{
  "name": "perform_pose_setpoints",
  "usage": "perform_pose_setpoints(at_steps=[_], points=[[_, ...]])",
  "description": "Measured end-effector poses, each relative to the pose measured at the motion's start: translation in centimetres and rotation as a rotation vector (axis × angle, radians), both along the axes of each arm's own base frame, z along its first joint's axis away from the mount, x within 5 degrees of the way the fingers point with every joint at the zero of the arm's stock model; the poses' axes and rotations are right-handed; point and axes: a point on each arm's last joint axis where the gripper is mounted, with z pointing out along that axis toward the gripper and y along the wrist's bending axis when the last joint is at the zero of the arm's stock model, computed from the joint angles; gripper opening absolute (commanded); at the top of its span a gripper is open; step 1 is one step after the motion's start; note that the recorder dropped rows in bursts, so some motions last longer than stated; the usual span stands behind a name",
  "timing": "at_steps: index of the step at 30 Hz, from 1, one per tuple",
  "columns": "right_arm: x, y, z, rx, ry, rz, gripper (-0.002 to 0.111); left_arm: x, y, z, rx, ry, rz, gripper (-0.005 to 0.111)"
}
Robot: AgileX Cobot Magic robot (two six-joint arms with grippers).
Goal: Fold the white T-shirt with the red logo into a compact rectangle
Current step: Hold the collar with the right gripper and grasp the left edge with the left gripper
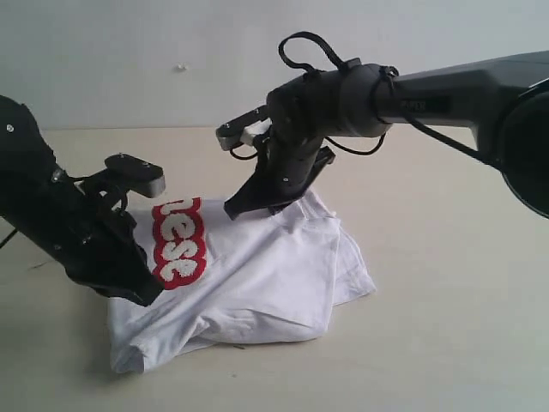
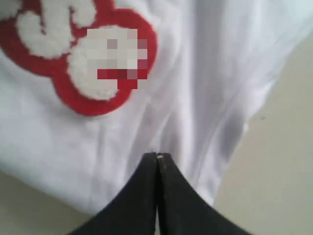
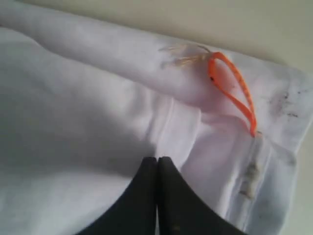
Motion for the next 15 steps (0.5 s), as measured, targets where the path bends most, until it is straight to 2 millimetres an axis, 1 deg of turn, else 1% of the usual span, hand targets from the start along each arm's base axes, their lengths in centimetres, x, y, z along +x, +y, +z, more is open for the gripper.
perform_pose_setpoints(at_steps=[2, 5, 7, 10, 12, 15], points=[[0.5, -0.8, -1.2, 0.007, 0.010, -0.027, 0.000, -0.7, -0.6, -0.3, -0.022, 0.014, -0.046, 0.000], [1.3, -2.3, -2.2, 0.024, 0.016, -0.085, 0.000, -1.7, -1.2, -1.9, 0.002, 0.072, -0.117, 0.000], [1.5, -2.6, -2.1, 0.035, 0.008, -0.102, 0.000, -1.8, -1.2, -3.2, 0.041, 0.109, -0.140, 0.000], [1.6, -2.7, -2.1, 0.039, 0.002, -0.105, 0.000, -1.7, -0.6, -4.7, 0.125, 0.144, -0.152, 0.000], [1.7, -2.6, -2.1, 0.053, -0.005, -0.111, 0.000, -1.9, -0.2, -5.2, 0.178, 0.171, -0.157, 0.000], [1.8, -2.6, -2.0, 0.063, -0.013, -0.113, 0.000, -1.7, 0.1, -5.4, 0.225, 0.180, -0.181, 0.000]])
